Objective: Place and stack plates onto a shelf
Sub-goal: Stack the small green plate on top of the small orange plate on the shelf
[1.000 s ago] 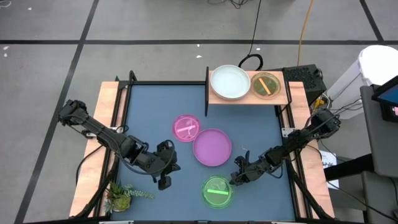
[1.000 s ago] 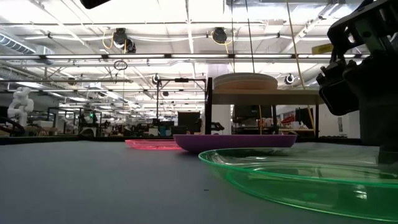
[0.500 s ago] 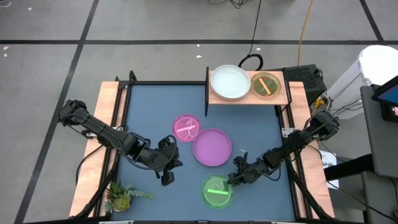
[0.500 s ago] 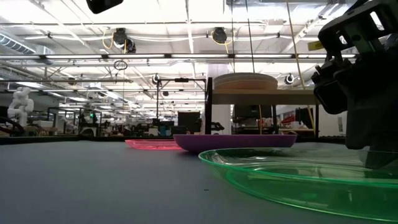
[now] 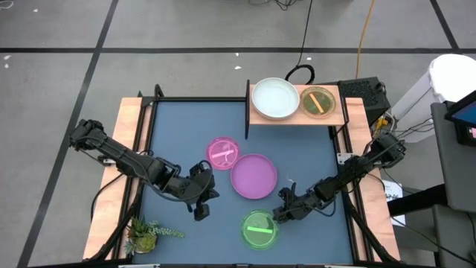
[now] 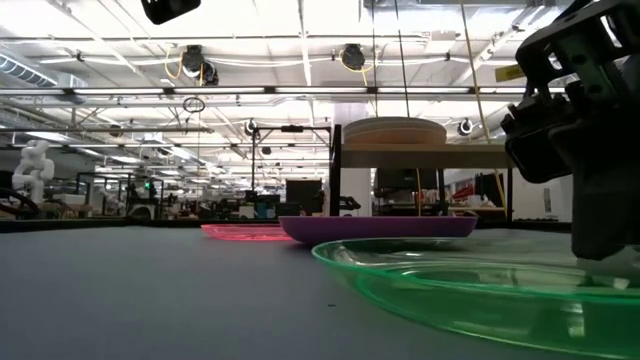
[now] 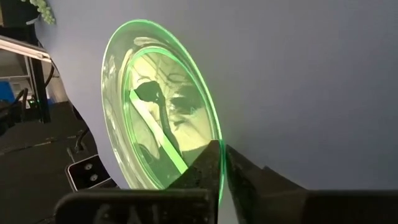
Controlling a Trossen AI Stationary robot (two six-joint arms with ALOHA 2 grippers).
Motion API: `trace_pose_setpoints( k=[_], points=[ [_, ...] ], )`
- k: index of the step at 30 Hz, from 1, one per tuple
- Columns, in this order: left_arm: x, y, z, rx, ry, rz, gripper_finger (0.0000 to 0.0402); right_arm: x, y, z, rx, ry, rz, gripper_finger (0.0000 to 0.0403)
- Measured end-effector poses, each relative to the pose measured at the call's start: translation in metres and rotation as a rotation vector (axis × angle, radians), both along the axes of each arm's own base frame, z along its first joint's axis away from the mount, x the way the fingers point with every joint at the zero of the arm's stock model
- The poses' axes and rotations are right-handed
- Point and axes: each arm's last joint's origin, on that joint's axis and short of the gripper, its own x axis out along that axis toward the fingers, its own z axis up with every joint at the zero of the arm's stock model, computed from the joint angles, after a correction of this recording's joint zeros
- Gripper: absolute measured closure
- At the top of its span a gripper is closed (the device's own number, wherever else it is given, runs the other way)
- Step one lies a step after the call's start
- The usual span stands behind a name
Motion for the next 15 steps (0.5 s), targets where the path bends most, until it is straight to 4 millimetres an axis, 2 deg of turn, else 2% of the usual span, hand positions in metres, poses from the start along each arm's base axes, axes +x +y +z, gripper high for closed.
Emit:
trace_pose_setpoints(
  k=[10,15],
  points=[
    [0.000,0.000,0.000,-0.002,0.000,0.002,0.0400,-0.002,-0.003,0.005,-0.040,-0.021,-0.021,0.0402],
    [0.000,0.000,0.000,-0.002,0.001,0.003,0.0400,-0.002,-0.005,0.019,-0.050,-0.093,-0.053,0.0402]
  ],
)
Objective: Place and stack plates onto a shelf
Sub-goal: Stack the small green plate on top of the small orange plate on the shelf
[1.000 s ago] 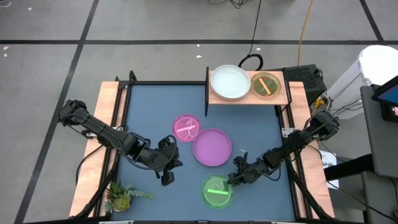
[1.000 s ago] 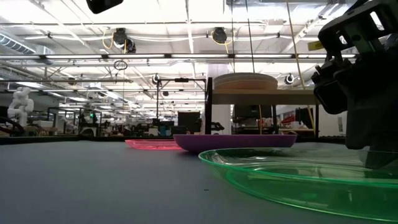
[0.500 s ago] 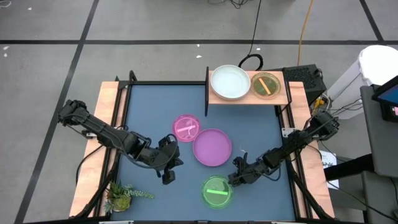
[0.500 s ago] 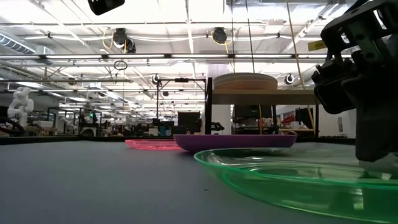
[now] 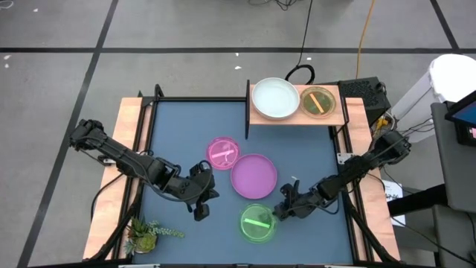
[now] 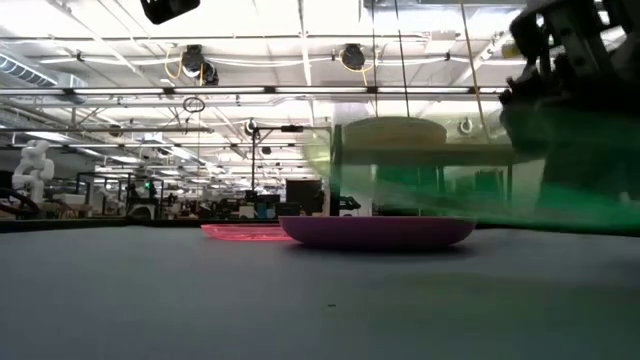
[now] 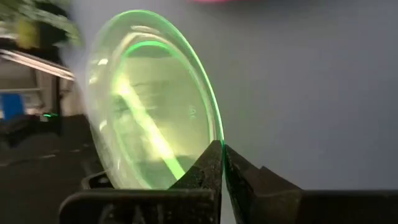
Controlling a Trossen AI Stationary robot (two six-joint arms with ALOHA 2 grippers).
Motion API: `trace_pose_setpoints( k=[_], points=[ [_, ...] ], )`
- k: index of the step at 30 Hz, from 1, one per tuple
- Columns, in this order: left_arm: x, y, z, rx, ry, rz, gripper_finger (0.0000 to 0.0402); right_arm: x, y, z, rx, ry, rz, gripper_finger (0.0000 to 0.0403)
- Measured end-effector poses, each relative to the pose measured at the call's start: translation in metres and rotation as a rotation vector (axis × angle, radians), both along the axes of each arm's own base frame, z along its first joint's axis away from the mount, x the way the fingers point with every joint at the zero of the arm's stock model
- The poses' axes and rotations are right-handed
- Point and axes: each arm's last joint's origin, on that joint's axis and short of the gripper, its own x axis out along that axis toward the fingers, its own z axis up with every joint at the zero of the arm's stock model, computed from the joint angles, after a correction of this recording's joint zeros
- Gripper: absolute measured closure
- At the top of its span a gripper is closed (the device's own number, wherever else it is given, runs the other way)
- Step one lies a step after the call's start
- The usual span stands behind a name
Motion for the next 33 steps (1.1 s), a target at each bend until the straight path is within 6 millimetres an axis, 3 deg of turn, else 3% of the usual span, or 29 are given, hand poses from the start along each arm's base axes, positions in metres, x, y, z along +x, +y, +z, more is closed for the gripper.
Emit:
trace_pose_setpoints(
  k=[9,21,27,33],
  points=[
    [0.000,0.000,0.000,-0.001,0.004,0.003,0.0400,0.000,-0.007,0.029,-0.006,-0.138,-0.083,0.0403],
    [0.000,0.002,0.001,-0.014,0.002,0.021,0.0400,0.000,-0.036,0.066,0.091,-0.242,-0.211,0.0403],
    [0.001,0.018,0.008,-0.028,-0.023,0.073,0.0400,-0.004,-0.053,0.082,0.128,-0.274,-0.283,0.0403],
    [-0.013,0.049,0.039,0.007,-0.141,0.129,0.0400,-0.011,-0.073,0.100,0.147,-0.324,-0.370,0.0403]
  ],
)
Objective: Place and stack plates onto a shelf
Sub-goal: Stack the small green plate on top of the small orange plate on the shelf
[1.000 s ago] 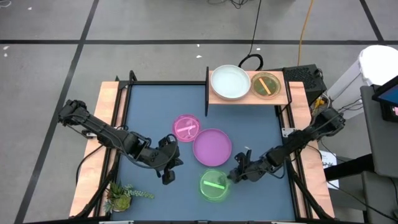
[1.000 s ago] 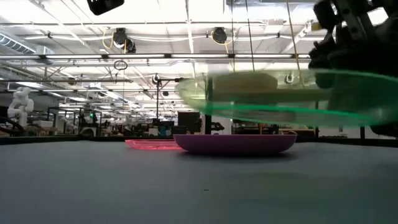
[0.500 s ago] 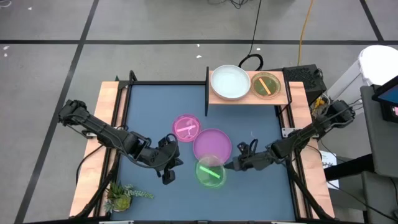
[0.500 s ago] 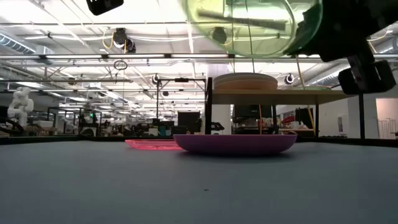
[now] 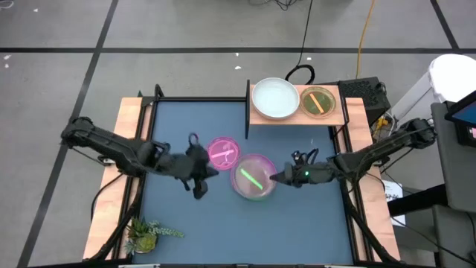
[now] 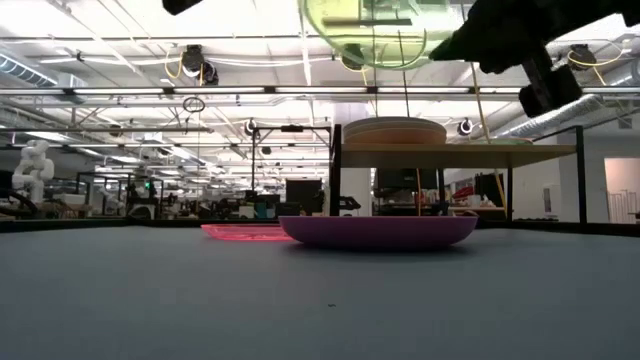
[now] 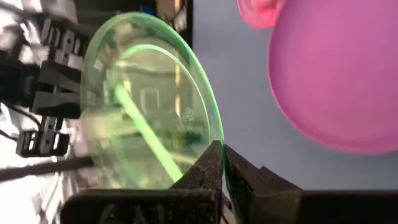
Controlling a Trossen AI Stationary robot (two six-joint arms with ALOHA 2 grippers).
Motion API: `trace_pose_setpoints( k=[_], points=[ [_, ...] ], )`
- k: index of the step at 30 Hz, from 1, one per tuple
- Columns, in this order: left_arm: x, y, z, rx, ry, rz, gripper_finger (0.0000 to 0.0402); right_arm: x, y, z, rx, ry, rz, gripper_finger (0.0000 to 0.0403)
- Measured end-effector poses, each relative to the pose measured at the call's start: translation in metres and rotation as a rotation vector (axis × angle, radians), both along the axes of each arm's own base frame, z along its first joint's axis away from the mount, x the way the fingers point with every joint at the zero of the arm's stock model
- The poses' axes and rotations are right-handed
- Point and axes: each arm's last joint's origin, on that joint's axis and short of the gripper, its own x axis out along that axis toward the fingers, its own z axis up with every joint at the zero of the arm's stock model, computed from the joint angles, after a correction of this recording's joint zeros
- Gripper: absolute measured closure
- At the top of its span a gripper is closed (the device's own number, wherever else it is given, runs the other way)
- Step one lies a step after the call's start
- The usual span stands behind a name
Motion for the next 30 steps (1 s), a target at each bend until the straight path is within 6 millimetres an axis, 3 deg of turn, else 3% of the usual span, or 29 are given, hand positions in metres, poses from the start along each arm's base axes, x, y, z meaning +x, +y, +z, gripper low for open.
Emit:
trace_pose_setpoints(
  k=[6,14,22,30],
  points=[
    [-0.019,0.039,0.023,0.125,-0.059,0.040,0.0400,-0.008,-0.025,0.016,0.003,-0.063,-0.126,0.0403],
    [-0.027,0.082,0.029,0.242,-0.036,0.087,0.0400,-0.012,-0.053,0.042,-0.059,-0.063,-0.231,0.0403],
    [-0.027,0.106,0.029,0.312,-0.018,0.098,0.0400,-0.022,-0.075,0.082,-0.154,-0.029,-0.305,0.0403],
    [-0.029,0.120,0.028,0.377,0.009,0.071,0.0400,-0.045,-0.090,0.112,-0.186,0.119,-0.370,0.0403]
  ],
)
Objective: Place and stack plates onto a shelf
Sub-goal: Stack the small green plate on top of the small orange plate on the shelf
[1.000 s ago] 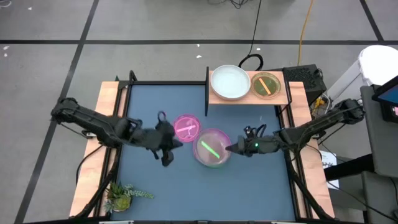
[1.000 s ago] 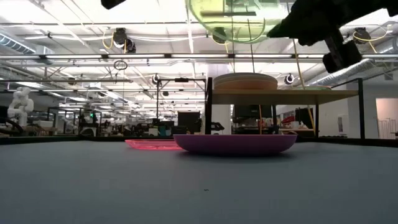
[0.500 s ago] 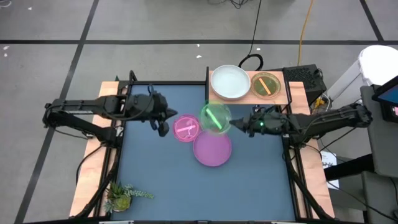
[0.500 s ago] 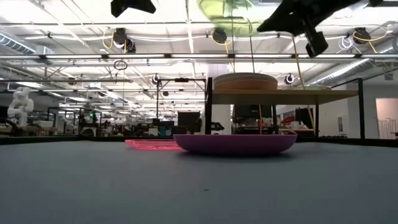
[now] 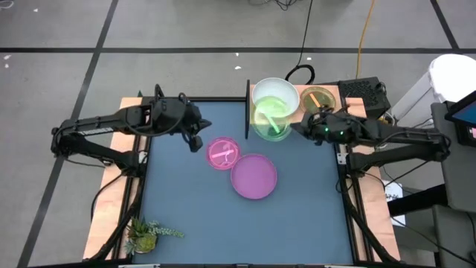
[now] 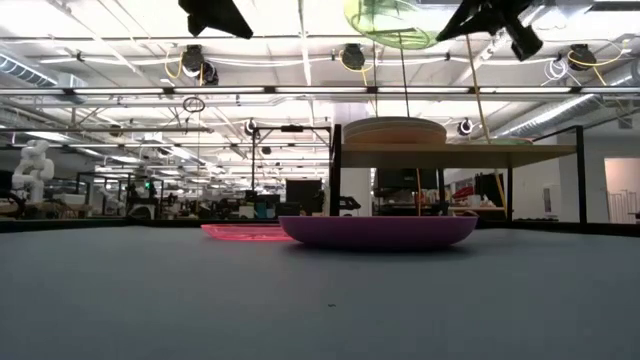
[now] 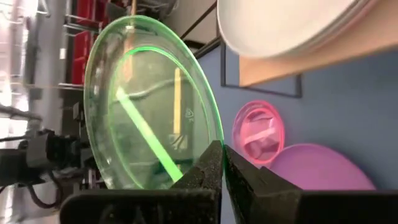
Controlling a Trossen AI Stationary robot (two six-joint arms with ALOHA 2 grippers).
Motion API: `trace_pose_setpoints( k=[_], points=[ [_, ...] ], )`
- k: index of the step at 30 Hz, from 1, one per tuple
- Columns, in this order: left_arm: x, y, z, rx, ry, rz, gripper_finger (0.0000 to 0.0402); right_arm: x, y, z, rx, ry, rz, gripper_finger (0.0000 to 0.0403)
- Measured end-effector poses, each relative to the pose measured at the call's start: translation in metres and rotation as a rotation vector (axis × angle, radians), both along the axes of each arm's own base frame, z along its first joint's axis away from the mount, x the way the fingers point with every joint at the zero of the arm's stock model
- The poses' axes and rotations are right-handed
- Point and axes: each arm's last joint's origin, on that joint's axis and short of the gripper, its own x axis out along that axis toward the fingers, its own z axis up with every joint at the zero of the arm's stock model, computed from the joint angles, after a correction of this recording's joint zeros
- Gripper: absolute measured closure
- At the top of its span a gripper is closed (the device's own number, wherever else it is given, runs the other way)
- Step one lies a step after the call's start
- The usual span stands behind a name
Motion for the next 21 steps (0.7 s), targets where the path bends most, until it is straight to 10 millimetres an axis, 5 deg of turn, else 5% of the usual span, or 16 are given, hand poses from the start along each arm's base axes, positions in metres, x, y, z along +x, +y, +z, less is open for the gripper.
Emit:
trace_pose_setpoints(
  k=[11,21],
  points=[
    [-0.001,0.008,0.000,-0.014,0.006,-0.137,0.0400,-0.035,-0.016,0.034,-0.036,0.170,-0.095,0.0403],
    [-0.002,0.013,0.000,-0.023,0.003,-0.127,0.0400,-0.072,-0.026,0.031,-0.067,0.320,-0.270,0.0403]
  ],
)
